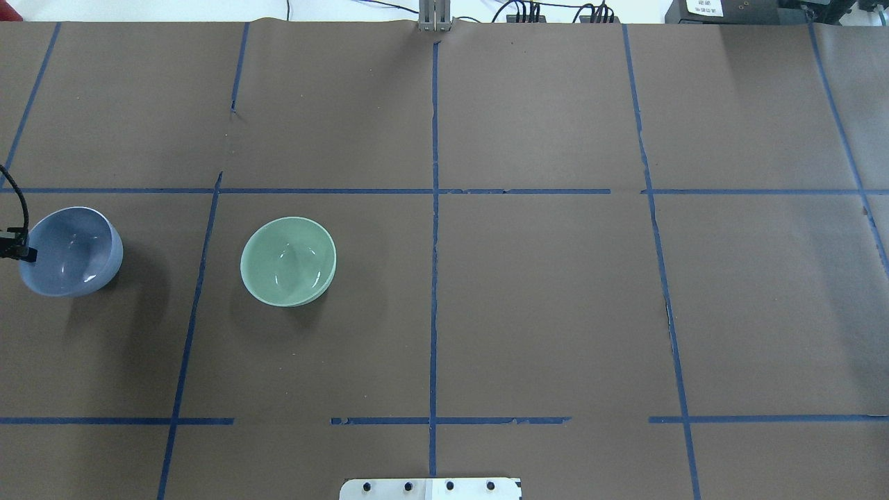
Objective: Stack blue bowl on green bowl
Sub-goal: 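Lower the left gripper onto the rim of the blue bowl and grasp it, then lift the blue bowl with the left gripper and carry it over the green bowl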
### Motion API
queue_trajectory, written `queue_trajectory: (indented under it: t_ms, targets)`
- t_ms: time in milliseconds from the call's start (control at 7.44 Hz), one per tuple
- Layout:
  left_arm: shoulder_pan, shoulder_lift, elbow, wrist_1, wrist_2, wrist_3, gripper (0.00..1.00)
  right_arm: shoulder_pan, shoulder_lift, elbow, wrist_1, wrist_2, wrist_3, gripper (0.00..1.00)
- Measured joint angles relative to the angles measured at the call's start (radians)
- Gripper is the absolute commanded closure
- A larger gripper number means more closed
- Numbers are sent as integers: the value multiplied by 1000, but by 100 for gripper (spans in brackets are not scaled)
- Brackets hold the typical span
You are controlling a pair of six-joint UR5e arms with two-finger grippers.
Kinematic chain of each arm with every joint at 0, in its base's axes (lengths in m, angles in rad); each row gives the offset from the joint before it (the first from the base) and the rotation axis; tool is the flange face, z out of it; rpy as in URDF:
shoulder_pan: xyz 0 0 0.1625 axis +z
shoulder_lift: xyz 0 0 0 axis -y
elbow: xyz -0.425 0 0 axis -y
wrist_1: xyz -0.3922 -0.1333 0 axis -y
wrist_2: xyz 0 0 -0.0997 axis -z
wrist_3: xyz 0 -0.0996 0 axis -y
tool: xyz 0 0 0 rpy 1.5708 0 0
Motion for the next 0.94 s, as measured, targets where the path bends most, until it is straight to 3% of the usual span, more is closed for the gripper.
queue_trajectory:
  t_ms: [269,672,940]
  targets:
    - [-6,0,-75,81,-57,1,100,1,0,0,0,0,0,0]
    - [-17,-120,-303,515,-84,-21,100,0,0,0,0,0,0,0]
    - [12,-224,-390,654,-79,-208,100,0,0,0,0,0,0,0]
